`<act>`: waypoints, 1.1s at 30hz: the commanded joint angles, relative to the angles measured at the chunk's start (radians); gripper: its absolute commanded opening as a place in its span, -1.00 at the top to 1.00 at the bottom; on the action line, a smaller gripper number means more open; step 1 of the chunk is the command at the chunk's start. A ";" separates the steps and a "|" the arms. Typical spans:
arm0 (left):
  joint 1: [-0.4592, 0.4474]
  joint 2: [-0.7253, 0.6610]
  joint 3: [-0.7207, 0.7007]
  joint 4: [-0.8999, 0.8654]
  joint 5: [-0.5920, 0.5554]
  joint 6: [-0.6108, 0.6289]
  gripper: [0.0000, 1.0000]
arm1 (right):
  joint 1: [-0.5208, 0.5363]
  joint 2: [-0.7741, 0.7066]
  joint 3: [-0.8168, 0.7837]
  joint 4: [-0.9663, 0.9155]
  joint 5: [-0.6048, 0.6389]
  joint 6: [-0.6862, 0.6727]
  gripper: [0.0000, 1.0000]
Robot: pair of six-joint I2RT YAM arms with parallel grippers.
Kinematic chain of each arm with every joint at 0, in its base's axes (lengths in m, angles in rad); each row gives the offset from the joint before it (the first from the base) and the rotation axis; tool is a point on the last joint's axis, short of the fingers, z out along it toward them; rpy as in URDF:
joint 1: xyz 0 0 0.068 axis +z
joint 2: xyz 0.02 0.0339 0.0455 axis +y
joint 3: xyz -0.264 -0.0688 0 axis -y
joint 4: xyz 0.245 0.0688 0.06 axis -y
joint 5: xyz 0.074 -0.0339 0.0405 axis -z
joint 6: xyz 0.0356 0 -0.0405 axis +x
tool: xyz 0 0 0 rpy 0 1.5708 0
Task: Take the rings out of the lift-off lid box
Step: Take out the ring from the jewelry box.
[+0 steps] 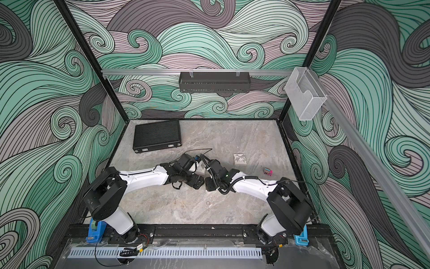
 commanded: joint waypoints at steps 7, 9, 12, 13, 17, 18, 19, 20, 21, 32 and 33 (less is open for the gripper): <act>-0.006 -0.025 0.024 0.003 -0.007 0.012 -0.96 | -0.004 0.064 0.014 0.069 0.018 0.033 0.72; -0.006 -0.027 0.023 0.005 -0.007 0.014 -0.96 | -0.004 0.070 0.014 0.072 0.020 0.033 0.73; -0.006 -0.031 0.023 0.008 -0.005 0.016 -0.96 | -0.003 0.076 0.016 0.075 0.019 0.033 0.74; -0.006 -0.033 0.022 0.009 -0.005 0.018 -0.96 | -0.004 0.078 0.016 0.075 0.021 0.032 0.74; -0.006 -0.056 0.008 0.027 -0.020 0.021 -0.96 | -0.003 0.086 0.016 0.075 0.021 0.033 0.76; -0.006 -0.061 0.003 0.033 -0.026 0.017 -0.96 | -0.004 0.087 0.016 0.075 0.021 0.033 0.76; -0.006 -0.060 0.001 0.037 -0.030 0.017 -0.96 | -0.004 0.089 0.016 0.075 0.021 0.033 0.78; -0.004 -0.058 0.003 0.035 -0.031 0.017 -0.96 | -0.004 0.089 0.016 0.077 0.021 0.032 0.80; -0.004 -0.052 0.005 0.033 -0.031 0.017 -0.96 | -0.004 0.090 0.016 0.077 0.020 0.032 0.81; -0.004 0.020 0.041 0.022 -0.030 -0.009 -0.96 | -0.003 0.051 -0.004 0.093 -0.011 0.000 1.00; -0.005 0.025 0.043 0.020 -0.031 -0.010 -0.96 | -0.004 0.044 -0.006 0.096 -0.015 -0.006 1.00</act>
